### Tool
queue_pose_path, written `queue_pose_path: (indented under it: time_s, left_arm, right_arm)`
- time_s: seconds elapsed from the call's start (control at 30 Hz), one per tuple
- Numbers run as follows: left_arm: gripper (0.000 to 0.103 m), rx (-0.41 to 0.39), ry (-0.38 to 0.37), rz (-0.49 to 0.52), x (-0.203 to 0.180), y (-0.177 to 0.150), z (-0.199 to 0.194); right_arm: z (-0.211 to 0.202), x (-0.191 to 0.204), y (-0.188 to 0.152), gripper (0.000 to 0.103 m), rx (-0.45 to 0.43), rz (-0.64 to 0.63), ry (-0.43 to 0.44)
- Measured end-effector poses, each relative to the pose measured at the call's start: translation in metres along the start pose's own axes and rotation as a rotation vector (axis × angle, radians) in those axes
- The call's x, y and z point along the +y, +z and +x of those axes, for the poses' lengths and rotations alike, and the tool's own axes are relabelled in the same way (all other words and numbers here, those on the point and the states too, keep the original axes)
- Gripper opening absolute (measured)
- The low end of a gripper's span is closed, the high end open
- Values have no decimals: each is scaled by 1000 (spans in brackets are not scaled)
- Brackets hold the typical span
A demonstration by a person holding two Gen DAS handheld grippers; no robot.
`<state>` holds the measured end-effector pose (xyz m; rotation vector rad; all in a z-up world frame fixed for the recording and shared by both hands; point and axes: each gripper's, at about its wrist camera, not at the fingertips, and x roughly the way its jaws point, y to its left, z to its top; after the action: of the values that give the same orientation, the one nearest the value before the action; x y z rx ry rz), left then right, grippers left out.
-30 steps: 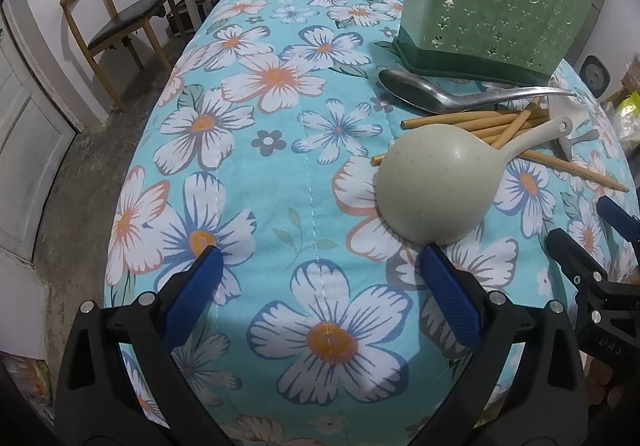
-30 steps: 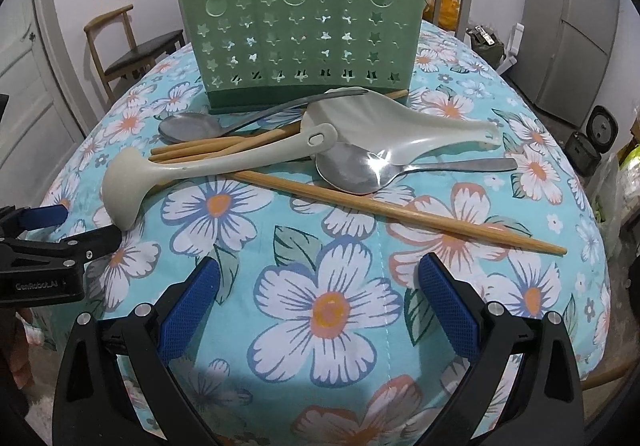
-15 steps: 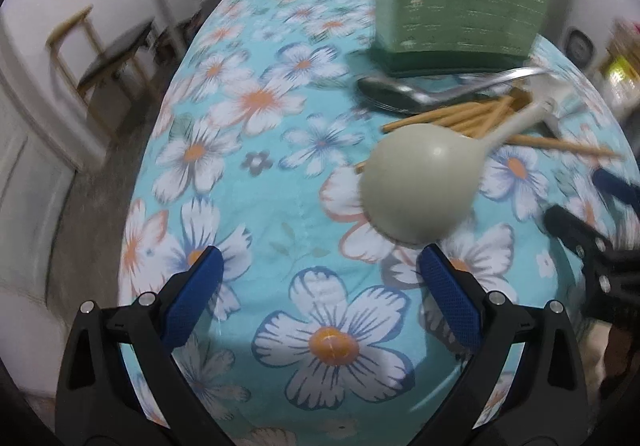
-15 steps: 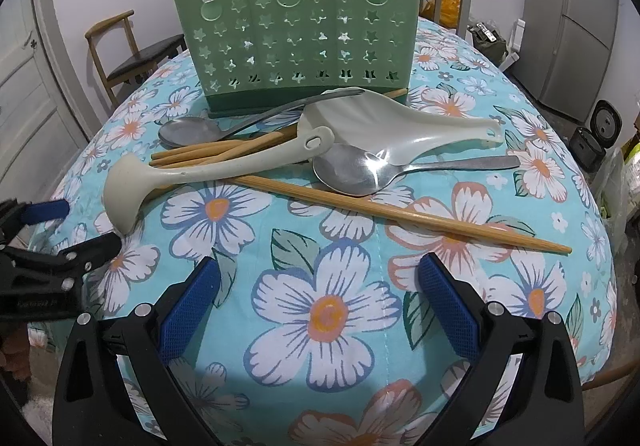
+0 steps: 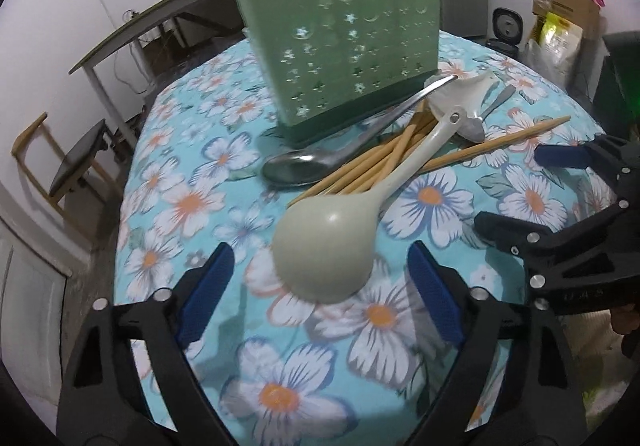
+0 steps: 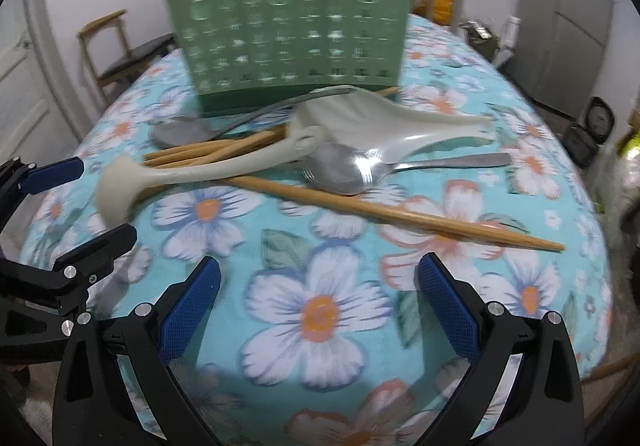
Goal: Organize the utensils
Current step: 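Reach the left tool to the cream ladle and grasp its handle, then lift the ladle with the left tool while the right tool grasps the green holder's rim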
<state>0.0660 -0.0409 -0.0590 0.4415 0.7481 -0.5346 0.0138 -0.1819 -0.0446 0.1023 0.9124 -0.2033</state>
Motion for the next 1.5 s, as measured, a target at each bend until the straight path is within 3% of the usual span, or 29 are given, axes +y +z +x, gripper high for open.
queue_pose_path:
  time_s: [0.07,0.2,0.27,0.57,0.67,0.93,1.17,1.5]
  left_arm:
    - [70,11,40,19,-5,0,5]
    - [62,24,27,22,-3,-4,12]
    - [52,18,29,30,-2,-7,10]
    - [30,-42,102,0,14,-10,-13]
    - [29,-39,108,-21,24,-10,-11]
    - [27,18,16,-133,52,-16,9]
    - [14,-45,-34,-128,55,-24,0]
    - [8,-134,-72,-147,60,-20,-18]
  right_arm:
    - [1,-5,1,97,6,21,22]
    - [0,-8,1,97,5,30,19]
    - [0,-7,1,97,4,30,18]
    - [-2,-12,1,97,0,39,20]
    - [-2,-13,0,97,-1,46,21]
    - [-2,-14,1,97,0,48,16]
    - [-1,-15,2,97,-3,50,10]
    - [-13,-27,3,97,-29,67,-46]
